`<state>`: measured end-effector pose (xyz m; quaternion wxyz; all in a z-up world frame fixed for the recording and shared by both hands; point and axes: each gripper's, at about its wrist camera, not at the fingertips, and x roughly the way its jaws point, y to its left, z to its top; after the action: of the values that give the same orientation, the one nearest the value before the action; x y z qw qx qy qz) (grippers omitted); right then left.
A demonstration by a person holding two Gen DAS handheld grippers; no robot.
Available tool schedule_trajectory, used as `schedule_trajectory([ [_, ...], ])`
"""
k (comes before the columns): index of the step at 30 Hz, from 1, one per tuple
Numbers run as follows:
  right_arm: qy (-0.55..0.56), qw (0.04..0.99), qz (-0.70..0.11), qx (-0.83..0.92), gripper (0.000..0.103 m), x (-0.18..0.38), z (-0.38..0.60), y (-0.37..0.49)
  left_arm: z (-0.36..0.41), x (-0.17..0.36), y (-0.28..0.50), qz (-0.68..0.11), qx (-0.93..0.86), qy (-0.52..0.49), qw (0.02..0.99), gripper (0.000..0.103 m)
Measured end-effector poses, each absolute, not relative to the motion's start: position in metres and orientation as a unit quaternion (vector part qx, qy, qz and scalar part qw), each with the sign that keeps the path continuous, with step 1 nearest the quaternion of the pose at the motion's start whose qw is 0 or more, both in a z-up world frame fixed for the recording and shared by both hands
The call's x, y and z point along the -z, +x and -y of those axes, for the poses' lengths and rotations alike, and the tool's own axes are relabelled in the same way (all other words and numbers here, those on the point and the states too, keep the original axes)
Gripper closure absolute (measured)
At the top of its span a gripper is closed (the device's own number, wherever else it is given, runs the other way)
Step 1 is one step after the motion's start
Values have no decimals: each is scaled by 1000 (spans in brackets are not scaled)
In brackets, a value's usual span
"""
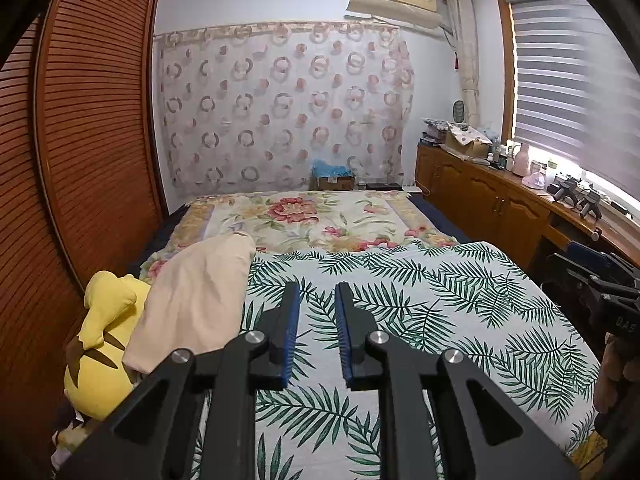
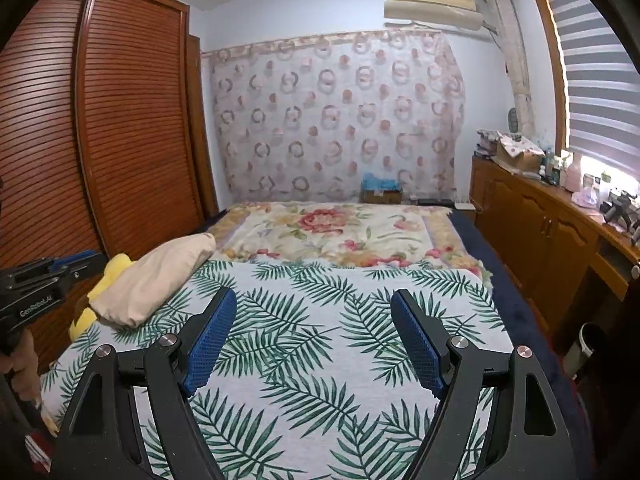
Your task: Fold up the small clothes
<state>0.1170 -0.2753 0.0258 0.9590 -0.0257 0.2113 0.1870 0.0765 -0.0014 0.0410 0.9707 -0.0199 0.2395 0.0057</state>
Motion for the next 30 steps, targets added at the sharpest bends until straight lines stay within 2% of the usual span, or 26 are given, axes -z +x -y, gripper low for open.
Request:
schedule_trajectory([
  [30, -27, 961, -208, -180, 22, -25, 279, 115, 5, -48, 65, -225, -18, -17, 974, 86],
])
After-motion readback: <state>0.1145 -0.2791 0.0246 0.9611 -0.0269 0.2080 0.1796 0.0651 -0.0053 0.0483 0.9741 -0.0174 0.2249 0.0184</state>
